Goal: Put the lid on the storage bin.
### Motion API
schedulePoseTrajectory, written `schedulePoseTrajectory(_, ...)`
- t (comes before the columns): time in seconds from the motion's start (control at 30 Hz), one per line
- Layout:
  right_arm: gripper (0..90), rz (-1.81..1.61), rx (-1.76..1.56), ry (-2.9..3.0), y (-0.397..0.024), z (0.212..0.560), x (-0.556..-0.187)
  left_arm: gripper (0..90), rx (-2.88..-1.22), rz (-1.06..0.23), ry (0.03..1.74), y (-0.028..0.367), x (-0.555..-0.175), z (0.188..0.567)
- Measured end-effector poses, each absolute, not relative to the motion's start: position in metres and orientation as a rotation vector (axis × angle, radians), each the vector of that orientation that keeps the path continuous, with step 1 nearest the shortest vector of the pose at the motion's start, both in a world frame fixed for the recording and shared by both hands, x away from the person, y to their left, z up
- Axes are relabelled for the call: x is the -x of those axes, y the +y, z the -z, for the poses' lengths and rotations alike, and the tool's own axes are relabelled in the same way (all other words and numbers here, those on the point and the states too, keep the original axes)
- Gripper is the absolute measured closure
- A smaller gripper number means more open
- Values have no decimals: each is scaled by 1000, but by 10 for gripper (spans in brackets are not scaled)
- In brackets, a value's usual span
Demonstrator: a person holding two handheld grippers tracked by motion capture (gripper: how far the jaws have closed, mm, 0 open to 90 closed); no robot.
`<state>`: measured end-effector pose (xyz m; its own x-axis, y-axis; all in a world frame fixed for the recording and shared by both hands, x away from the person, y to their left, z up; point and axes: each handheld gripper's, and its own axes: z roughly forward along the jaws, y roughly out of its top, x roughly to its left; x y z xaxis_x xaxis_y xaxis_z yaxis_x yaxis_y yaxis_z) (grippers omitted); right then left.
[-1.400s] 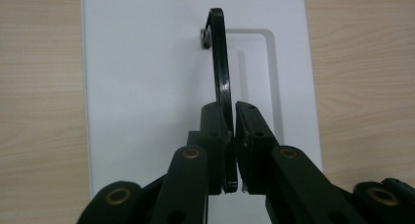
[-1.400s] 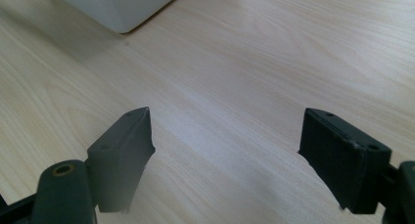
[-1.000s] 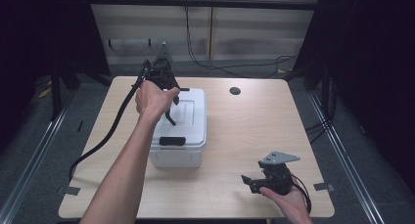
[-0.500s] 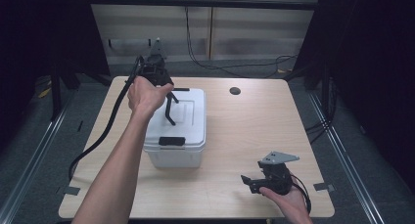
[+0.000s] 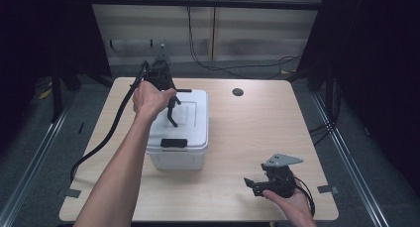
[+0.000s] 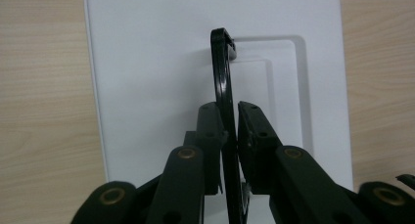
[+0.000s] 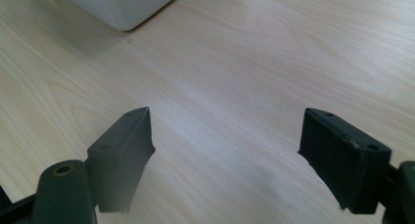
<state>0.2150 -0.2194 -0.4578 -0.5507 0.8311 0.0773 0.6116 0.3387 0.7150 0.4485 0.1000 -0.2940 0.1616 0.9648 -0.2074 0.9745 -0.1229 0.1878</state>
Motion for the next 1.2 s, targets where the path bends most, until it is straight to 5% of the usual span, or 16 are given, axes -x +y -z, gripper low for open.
schedulePoseTrajectory(1.2,191,-1015,-1298,2307,-219,459,-216,852,-2088,1,1884,95,-431,290)
